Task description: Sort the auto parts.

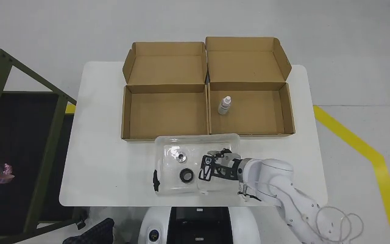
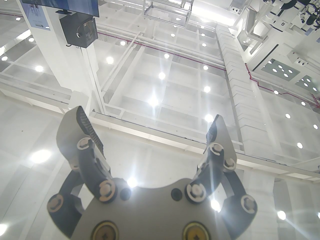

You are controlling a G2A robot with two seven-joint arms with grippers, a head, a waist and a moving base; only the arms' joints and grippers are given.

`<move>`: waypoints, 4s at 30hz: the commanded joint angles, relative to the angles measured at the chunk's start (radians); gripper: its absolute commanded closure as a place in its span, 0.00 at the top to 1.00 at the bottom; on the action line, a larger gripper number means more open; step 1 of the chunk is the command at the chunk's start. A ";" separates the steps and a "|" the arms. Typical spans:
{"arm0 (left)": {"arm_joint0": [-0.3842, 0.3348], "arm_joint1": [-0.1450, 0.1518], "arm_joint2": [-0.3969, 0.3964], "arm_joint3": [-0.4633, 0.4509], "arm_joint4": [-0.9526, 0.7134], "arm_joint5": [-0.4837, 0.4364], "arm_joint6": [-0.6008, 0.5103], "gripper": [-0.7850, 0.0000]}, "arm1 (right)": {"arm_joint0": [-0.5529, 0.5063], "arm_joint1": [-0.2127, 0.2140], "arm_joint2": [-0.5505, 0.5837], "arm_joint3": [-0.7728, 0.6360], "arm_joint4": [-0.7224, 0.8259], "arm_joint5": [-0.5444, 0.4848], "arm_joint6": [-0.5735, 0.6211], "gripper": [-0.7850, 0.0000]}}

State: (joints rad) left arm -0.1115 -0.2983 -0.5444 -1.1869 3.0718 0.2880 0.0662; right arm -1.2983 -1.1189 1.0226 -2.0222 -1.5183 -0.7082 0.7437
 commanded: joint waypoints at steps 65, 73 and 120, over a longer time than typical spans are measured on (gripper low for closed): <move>0.000 0.000 0.000 0.000 0.000 0.000 0.000 1.00 | 0.062 0.050 0.305 0.245 1.172 -0.262 -0.443 0.00; 0.000 0.000 0.000 0.000 0.000 0.000 0.000 1.00 | 0.057 0.053 0.314 0.235 1.105 -0.246 -0.431 0.00; 0.000 0.000 0.000 0.000 0.000 0.000 0.000 1.00 | 0.259 0.050 0.192 0.356 0.311 0.173 -0.123 0.00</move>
State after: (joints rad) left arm -0.1115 -0.2983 -0.5444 -1.1869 3.0718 0.2880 0.0662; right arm -1.0482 -1.0680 1.2217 -1.6772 -1.2023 -0.5395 0.6132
